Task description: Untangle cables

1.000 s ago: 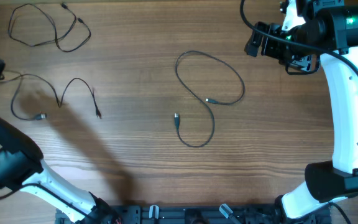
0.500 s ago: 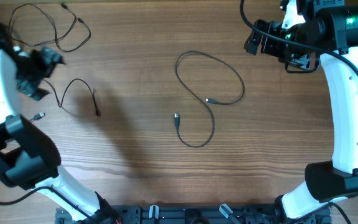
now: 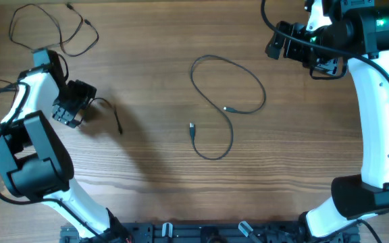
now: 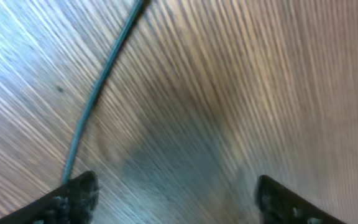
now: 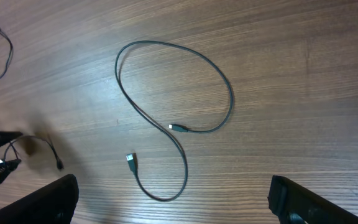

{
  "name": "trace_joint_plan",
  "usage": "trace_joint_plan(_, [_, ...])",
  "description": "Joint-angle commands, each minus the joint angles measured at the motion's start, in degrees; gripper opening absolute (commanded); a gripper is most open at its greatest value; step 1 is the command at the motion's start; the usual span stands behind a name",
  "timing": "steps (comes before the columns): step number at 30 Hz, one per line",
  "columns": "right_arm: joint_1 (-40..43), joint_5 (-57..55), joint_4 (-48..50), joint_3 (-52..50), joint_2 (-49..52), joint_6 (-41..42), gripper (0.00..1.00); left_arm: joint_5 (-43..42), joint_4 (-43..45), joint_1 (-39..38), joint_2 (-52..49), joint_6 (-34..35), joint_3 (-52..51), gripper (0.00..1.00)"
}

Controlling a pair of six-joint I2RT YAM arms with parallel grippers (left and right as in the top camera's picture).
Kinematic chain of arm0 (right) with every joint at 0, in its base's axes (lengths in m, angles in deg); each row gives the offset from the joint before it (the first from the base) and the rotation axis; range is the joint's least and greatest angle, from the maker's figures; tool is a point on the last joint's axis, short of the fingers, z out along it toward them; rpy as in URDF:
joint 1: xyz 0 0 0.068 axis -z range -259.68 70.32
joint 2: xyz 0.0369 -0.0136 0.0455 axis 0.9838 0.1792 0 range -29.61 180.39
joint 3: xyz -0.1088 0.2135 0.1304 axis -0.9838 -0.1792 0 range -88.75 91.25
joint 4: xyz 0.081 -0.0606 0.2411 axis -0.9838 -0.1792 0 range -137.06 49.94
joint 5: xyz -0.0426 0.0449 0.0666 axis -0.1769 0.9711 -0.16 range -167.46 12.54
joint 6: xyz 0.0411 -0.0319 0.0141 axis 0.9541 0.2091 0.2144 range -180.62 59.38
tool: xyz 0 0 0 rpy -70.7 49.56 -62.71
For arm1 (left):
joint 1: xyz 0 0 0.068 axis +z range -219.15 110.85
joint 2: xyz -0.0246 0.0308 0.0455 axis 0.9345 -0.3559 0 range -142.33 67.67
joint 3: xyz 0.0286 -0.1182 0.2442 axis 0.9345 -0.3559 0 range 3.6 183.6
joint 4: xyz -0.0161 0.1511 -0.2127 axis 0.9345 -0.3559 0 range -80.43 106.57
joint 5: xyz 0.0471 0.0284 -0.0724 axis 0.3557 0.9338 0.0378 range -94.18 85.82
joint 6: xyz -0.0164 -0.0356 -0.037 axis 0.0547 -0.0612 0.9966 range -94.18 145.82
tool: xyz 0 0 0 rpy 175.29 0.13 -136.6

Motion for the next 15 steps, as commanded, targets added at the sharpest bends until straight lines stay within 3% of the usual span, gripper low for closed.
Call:
trace_joint_plan(1, [-0.3,0.6,0.0,0.2,-0.1,-0.1,0.99,6.3,1.0,0.1,-0.1,0.8,-0.6,0.52])
trace_joint_plan(4, [-0.3,2.1,0.0,0.2,-0.1,-0.1,0.99,6.6,3.7,0.9,-0.1,0.8,0.1,0.04])
trace_joint_plan(9, [-0.3,2.1,0.3,0.2,-0.1,-0.1,1.00,2.3,-5.6,5.0,2.5,0.8,15.1,0.05])
trace_joint_plan(10, [-0.3,2.1,0.4,0.2,-0.1,-0.1,1.00,-0.2,-7.8,5.5,3.5,0.8,18.0,0.18])
trace_joint_plan(11, [-0.3,2.1,0.4,0.2,-0.1,-0.2,1.00,-3.8,-11.1,5.8,5.0,0.8,21.2,0.72])
trace_joint_plan(12, [-0.3,2.1,0.4,0.2,-0.1,-0.1,1.00,-4.9,-12.9,5.9,6.0,0.8,22.2,1.00])
trace_joint_plan(15, [-0.3,2.1,0.8,0.2,-0.1,-0.1,1.00,-4.3,-23.9,5.6,9.3,0.8,22.6,1.00])
